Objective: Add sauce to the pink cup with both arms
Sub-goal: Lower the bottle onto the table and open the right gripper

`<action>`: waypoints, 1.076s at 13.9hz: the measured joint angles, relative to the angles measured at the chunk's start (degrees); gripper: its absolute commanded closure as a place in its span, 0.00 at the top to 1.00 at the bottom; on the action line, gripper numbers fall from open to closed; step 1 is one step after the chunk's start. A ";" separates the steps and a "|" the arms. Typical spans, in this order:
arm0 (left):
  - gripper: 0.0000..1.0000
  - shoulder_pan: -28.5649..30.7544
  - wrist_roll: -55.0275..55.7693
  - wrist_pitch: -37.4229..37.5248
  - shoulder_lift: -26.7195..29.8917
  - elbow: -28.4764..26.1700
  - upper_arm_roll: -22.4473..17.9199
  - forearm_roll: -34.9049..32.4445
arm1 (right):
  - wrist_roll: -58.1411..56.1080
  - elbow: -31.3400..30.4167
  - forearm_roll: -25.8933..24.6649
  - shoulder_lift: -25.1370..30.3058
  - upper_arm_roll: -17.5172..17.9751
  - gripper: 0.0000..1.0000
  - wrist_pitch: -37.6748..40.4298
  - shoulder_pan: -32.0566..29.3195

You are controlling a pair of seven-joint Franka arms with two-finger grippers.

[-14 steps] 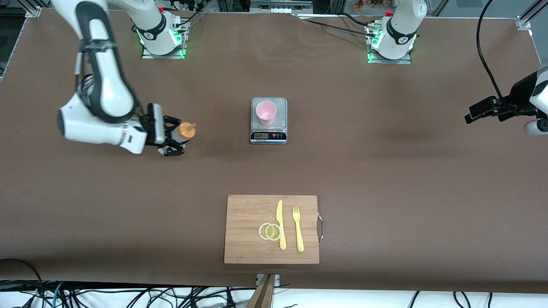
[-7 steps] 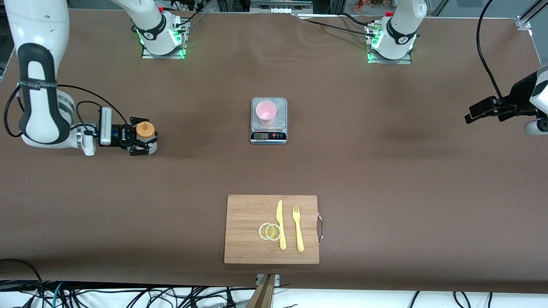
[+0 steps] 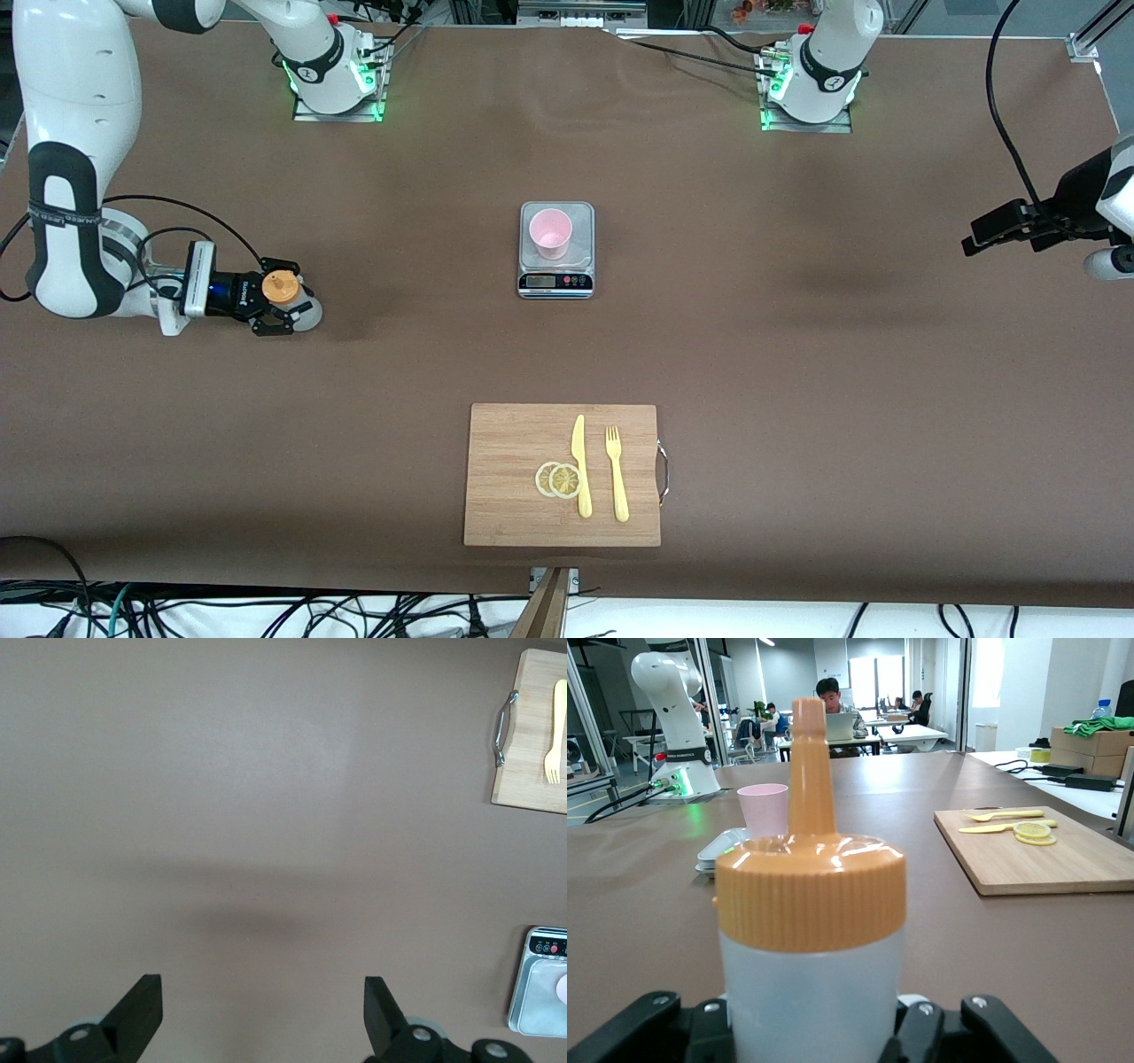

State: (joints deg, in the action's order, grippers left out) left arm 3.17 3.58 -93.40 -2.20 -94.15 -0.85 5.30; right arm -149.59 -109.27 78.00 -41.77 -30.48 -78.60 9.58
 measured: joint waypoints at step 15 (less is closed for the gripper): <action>1.00 0.00 0.00 0.00 0.00 0.00 0.00 0.00 | -1.43 1.43 5.02 -4.76 6.00 1.00 1.47 -4.96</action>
State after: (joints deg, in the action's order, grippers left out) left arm 3.17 3.58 -93.40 -2.20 -94.15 -0.85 5.30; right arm -151.02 -107.84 83.02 -46.53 -24.48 -77.13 4.62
